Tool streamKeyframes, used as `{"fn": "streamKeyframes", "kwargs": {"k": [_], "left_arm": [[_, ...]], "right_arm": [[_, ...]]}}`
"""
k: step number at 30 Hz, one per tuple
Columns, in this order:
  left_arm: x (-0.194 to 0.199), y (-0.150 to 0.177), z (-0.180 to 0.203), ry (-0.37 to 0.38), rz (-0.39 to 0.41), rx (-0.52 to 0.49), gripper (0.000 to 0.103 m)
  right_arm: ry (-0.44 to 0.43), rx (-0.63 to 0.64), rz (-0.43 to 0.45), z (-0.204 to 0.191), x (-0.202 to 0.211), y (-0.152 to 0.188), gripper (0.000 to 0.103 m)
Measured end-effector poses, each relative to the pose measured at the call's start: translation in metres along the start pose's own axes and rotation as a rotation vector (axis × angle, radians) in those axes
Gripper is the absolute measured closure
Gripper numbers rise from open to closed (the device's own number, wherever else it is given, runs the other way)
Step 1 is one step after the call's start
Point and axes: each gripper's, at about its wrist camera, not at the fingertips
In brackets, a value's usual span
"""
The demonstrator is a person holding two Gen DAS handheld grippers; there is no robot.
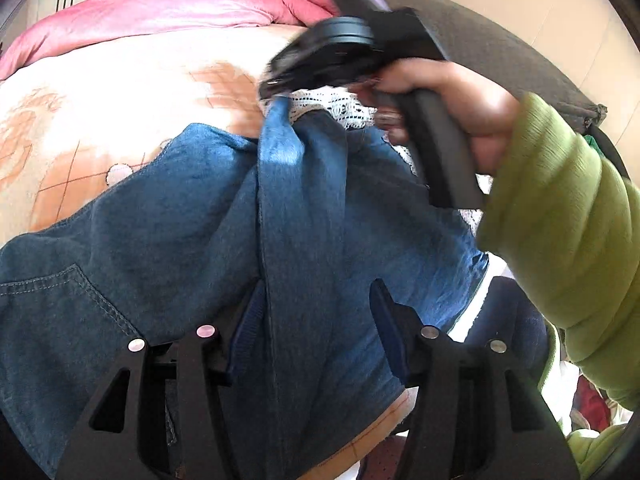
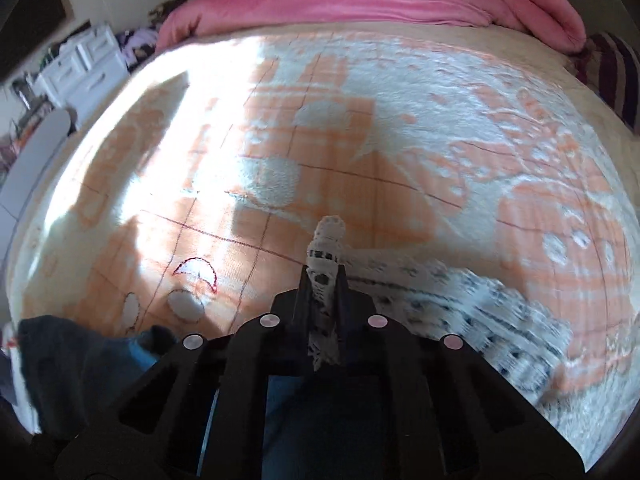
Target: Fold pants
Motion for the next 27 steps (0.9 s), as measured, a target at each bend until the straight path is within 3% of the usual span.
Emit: {"fn": "streamKeyframes", "kwargs": {"k": [4, 5, 8, 11, 17, 22, 24, 27], "left_arm": [[0.004, -0.001, -0.003, 0.012, 0.029, 0.013, 0.055], [0.005, -0.001, -0.003, 0.009, 0.034, 0.009, 0.063], [0.009, -0.005, -0.005, 0.009, 0.038, 0.007, 0.072], [0.012, -0.008, -0.003, -0.023, 0.053, -0.023, 0.101], [0.017, -0.001, -0.006, -0.018, 0.047, -0.045, 0.103], [0.026, 0.002, 0.007, 0.003, 0.067, -0.120, 0.102], [0.025, 0.005, 0.017, 0.010, 0.062, -0.165, 0.099], [0.024, 0.010, 0.033, 0.028, 0.054, -0.240, 0.076]], "right_arm": [[-0.057, -0.065, 0.051, 0.026, 0.039, 0.014, 0.098], [-0.065, -0.073, 0.060, 0.030, 0.047, 0.016, 0.098], [-0.070, -0.077, 0.098, 0.043, 0.072, 0.028, 0.098], [-0.084, -0.099, 0.125, 0.057, 0.094, 0.042, 0.098], [-0.110, -0.249, 0.173, 0.096, 0.133, 0.087, 0.098], [-0.098, -0.347, 0.186, 0.123, 0.151, 0.122, 0.098], [-0.091, -0.363, 0.183, 0.129, 0.153, 0.130, 0.098], [-0.086, -0.379, 0.193, 0.132, 0.156, 0.135, 0.098]]}}
Point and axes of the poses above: each gripper's, at about its wrist camera, not at the fingertips, and x roughly against the way its jaws point, z to its right, y to its underside, and after that the axes turned 5 degrees about -x, right-handed
